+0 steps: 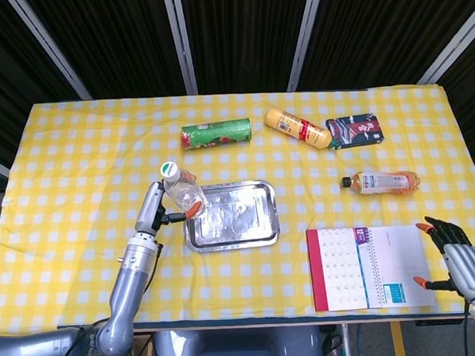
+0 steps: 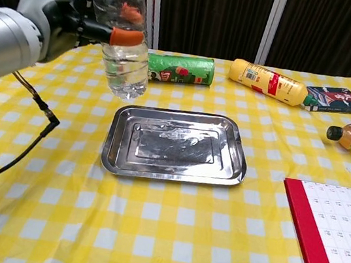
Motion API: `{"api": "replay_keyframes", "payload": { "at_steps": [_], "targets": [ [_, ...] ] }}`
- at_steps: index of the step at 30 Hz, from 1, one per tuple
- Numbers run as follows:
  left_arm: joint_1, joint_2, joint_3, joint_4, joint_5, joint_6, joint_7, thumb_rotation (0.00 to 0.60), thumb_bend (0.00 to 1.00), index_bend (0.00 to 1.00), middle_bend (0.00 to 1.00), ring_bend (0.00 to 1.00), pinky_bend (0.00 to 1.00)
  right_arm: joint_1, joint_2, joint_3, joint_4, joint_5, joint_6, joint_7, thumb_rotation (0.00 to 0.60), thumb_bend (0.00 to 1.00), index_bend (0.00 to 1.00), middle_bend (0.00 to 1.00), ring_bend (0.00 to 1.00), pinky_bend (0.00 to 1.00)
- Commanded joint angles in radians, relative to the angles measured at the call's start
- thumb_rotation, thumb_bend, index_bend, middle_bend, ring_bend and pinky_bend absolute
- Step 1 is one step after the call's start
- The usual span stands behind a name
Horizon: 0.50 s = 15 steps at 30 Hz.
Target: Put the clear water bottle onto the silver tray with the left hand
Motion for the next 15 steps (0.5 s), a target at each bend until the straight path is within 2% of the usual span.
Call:
{"api": "replay_keyframes", "payload": {
  "at_steps": [1, 6, 15],
  "targets": [
    [-0.059, -0.132, 0.011, 0.178, 0.023, -0.016, -0.002, 0.6, 0.53, 0.66, 0.66, 0.25, 0.11, -0.001, 0.002, 0.002, 0.004, -0.002, 0.005, 0.007, 0.6, 0.16, 0.16, 0.07, 0.0, 0.0],
    [-0.098, -0.235, 0.017, 0.339, 0.048, -0.041, -0.008, 0.6, 0.53, 0.66, 0.66, 0.25, 0.11, 0.0, 0.002, 0.002, 0.012, 0.002, -0.001, 0.018, 0.6, 0.16, 0.16, 0.07, 0.0, 0.0],
    [-0.116, -0.351, 0.032, 0.501, 0.112, -0.088, -0.093, 0.6, 0.53, 0.66, 0.66, 0.25, 0.11, -0.001, 0.003, 0.003, 0.017, 0.002, 0.0, 0.025, 0.6, 0.16, 0.16, 0.07, 0.0, 0.0]
  ]
}}
